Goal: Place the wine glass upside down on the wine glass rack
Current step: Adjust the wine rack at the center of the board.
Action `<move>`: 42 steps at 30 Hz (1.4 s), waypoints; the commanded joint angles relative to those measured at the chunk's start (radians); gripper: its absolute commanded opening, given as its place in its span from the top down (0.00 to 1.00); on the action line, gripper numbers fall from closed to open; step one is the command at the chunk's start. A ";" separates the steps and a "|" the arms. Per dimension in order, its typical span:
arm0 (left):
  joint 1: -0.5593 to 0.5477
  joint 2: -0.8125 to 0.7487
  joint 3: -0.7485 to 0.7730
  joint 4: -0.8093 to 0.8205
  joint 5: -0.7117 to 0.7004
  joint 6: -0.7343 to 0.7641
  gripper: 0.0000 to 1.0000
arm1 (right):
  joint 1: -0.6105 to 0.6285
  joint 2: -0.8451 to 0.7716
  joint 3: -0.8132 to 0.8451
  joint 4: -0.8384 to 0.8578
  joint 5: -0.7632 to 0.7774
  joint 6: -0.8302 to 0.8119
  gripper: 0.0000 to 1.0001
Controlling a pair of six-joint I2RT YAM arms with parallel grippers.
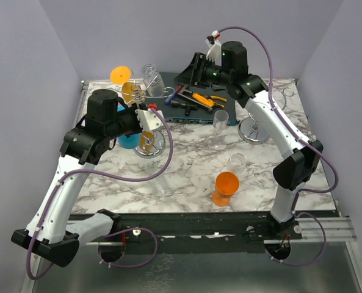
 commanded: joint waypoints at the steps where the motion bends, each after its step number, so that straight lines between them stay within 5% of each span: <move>1: 0.004 -0.018 -0.012 -0.049 -0.002 -0.003 0.68 | -0.002 0.027 0.047 0.028 -0.076 0.041 0.48; 19: 0.004 -0.034 -0.026 -0.052 -0.040 0.017 0.68 | 0.000 0.040 -0.068 0.077 -0.203 0.101 0.71; 25: 0.005 -0.028 -0.025 -0.051 -0.097 0.011 0.68 | 0.002 0.005 -0.133 0.141 -0.207 0.131 1.00; 42: 0.003 0.079 0.018 0.030 -0.238 -0.105 0.68 | 0.109 -0.089 -0.301 0.245 -0.054 0.221 1.00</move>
